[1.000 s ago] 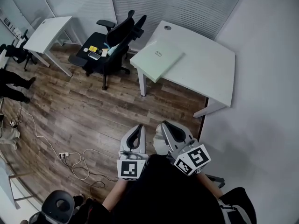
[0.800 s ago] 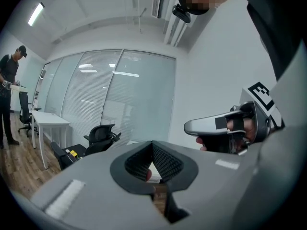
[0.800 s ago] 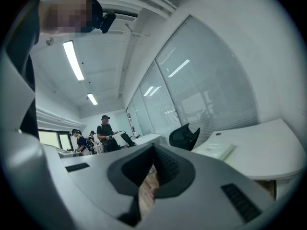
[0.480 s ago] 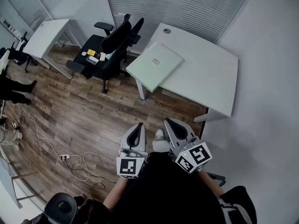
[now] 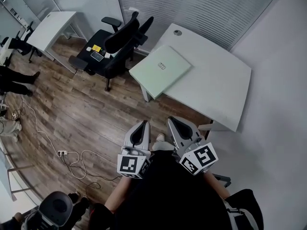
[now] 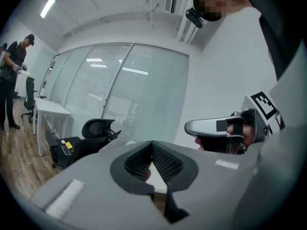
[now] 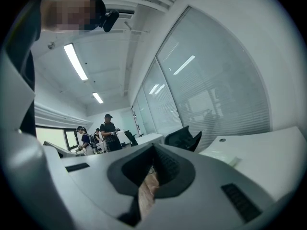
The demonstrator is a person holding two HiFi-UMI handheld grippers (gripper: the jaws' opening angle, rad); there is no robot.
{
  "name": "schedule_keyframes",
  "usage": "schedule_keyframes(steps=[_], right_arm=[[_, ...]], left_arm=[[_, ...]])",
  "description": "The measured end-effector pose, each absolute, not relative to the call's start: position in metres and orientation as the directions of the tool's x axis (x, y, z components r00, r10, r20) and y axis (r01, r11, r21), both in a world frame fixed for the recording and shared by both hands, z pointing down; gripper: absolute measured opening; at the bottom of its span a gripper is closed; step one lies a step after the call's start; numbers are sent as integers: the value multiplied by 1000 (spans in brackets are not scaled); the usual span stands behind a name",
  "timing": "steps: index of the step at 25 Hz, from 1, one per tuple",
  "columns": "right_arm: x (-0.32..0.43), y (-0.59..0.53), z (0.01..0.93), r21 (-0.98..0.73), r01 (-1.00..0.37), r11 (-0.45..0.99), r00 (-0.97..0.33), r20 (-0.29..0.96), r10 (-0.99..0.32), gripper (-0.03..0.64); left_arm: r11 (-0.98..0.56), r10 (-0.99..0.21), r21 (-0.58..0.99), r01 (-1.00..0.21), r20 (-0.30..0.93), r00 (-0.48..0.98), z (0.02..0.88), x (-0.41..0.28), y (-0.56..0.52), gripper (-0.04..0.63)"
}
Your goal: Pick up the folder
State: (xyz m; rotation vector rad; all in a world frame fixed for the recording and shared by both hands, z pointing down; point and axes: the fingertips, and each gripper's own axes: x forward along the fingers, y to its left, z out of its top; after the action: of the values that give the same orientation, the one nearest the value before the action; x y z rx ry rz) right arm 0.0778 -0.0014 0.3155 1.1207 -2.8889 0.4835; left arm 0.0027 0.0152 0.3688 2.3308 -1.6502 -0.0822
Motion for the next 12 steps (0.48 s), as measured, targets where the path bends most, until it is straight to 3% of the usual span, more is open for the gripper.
schedule_keyframes(steps=[12], right_arm=[[84, -22, 342, -310, -656, 688, -751, 182, -634, -3]], left_arm=[[-216, -929, 415, -884, 191, 317, 415, 3, -22, 5]])
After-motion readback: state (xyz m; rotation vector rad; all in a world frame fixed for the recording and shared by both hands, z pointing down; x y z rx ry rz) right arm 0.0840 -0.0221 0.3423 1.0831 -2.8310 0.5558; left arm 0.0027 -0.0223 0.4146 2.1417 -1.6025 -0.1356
